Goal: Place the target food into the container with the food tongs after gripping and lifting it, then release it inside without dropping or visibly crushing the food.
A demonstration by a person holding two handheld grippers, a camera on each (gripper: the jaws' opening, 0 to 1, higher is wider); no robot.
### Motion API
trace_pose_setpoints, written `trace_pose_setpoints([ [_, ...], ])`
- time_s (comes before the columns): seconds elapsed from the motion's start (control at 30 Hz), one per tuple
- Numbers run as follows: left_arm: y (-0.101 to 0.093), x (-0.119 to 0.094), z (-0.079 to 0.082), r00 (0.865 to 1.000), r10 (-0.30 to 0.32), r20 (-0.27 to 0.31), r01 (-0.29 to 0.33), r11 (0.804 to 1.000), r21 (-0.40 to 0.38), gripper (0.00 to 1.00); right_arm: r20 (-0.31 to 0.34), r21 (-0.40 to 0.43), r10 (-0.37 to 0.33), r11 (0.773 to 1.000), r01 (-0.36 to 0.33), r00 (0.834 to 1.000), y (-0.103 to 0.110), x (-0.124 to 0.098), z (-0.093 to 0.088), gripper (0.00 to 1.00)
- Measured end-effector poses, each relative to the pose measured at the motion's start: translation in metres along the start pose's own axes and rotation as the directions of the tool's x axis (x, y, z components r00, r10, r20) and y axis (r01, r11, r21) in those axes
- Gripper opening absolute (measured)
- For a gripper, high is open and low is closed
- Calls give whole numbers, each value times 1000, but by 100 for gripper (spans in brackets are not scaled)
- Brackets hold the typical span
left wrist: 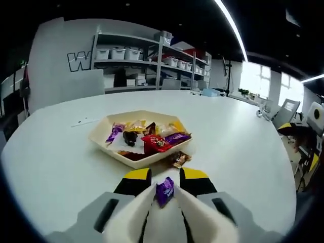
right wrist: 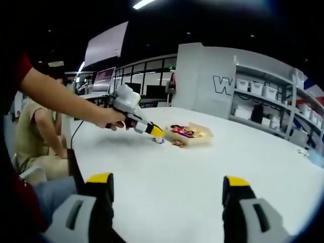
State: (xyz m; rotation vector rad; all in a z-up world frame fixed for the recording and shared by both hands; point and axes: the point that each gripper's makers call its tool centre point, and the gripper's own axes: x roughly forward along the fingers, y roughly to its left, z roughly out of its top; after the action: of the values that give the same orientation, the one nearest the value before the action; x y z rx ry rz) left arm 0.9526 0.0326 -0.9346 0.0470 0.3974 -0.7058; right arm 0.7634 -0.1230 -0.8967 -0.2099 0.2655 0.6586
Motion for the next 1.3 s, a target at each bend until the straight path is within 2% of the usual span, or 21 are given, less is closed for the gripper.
trace_pose_setpoints([
  [0.43,-1,-2,1,1000,-3,27,3,1000,6,23,2,12,3,1000,-3,1000,-1,1,-3,88],
  [0.57,0,-2,2,1000,-23,17,25,995,-96,23,0,15,2,1000,-2,1000,-2,0,-6,88],
  [0.63,-3,-2,3,1000,-20,20,21,999,-49,23,-3,18,2,1000,-2,1000,-3,0,-7,88],
  [0.67,-7,-2,5,999,-35,23,36,999,-22,23,-5,18,0,1000,0,1000,-3,0,-8,88],
  [0.73,-11,-2,8,999,-39,27,40,999,-35,23,-5,20,0,1000,0,1000,-3,0,-9,88],
  [0.9,-17,1,27,997,-58,55,59,998,-19,23,-5,23,0,1000,0,1000,-3,0,-10,88],
  [1.1,-16,9,44,996,-61,71,61,998,1,23,-8,24,1,1000,0,1000,-2,-1,-12,88],
  [1.3,-8,17,51,996,-40,73,39,999,19,23,-7,29,-5,1000,5,1000,-4,-4,-14,88],
])
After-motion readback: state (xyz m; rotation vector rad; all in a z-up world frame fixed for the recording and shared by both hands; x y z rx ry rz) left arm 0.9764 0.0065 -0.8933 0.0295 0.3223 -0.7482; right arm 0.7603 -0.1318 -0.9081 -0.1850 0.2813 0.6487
